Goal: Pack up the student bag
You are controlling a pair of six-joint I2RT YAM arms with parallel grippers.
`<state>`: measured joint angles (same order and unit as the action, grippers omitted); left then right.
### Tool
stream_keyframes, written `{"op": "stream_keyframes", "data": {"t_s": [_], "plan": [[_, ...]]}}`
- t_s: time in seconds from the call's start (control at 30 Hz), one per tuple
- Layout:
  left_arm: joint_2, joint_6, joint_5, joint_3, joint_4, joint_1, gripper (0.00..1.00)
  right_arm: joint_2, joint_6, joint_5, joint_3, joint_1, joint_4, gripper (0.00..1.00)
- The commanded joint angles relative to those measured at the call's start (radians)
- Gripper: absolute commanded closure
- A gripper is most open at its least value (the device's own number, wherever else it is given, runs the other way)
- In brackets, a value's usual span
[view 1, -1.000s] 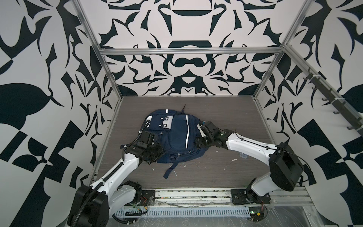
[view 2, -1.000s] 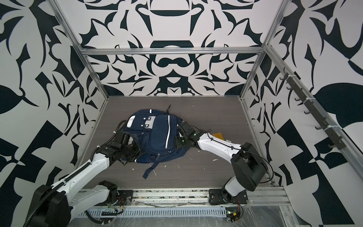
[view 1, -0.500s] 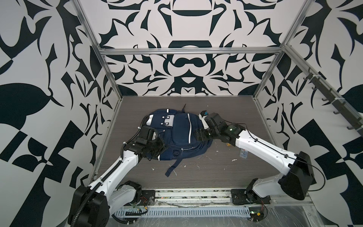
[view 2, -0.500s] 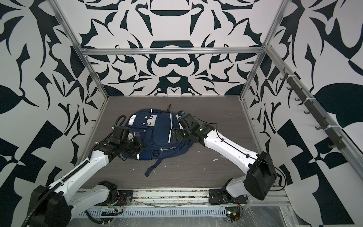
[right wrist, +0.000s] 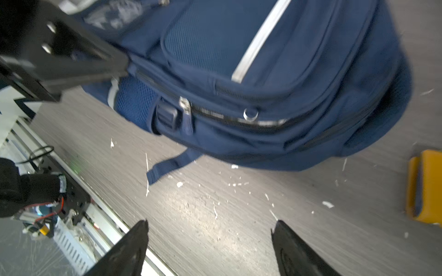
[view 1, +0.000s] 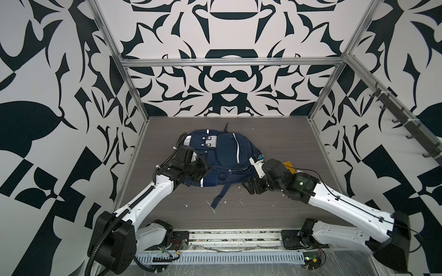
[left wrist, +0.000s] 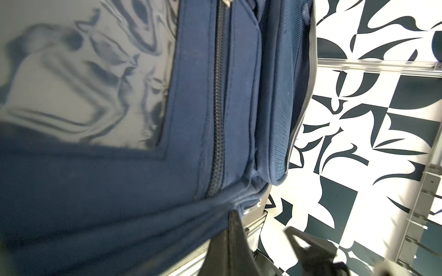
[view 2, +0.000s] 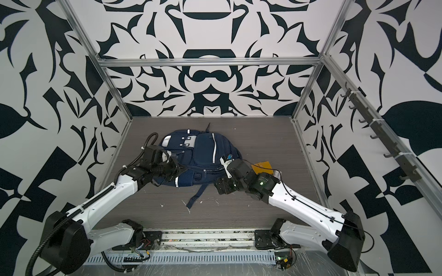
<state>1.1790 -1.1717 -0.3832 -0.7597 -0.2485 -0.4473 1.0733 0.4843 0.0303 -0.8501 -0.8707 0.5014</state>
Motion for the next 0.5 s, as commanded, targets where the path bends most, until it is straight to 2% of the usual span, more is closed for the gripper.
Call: {"op": "stream_keyframes", "data": {"t_s": [0.0, 0.13, 0.33, 0.47], "plan": [[0.005, -0.017, -0.039, -0.043, 0.106, -0.013, 1.00, 0.026, 0.036, 0.039, 0.017, 0.000, -0.109, 0.18], [0.005, -0.025, -0.043, -0.031, 0.130, -0.019, 1.00, 0.086, 0.060, 0.034, 0.008, 0.001, -0.175, 0.21], [0.008, -0.036, -0.076, -0.014, 0.150, -0.019, 1.00, 0.219, 0.091, 0.097, -0.029, 0.001, -0.254, 0.27], [0.026, -0.007, -0.101, -0.039, 0.155, -0.019, 1.00, 0.254, 0.100, 0.073, -0.045, -0.002, -0.268, 0.29]]}}
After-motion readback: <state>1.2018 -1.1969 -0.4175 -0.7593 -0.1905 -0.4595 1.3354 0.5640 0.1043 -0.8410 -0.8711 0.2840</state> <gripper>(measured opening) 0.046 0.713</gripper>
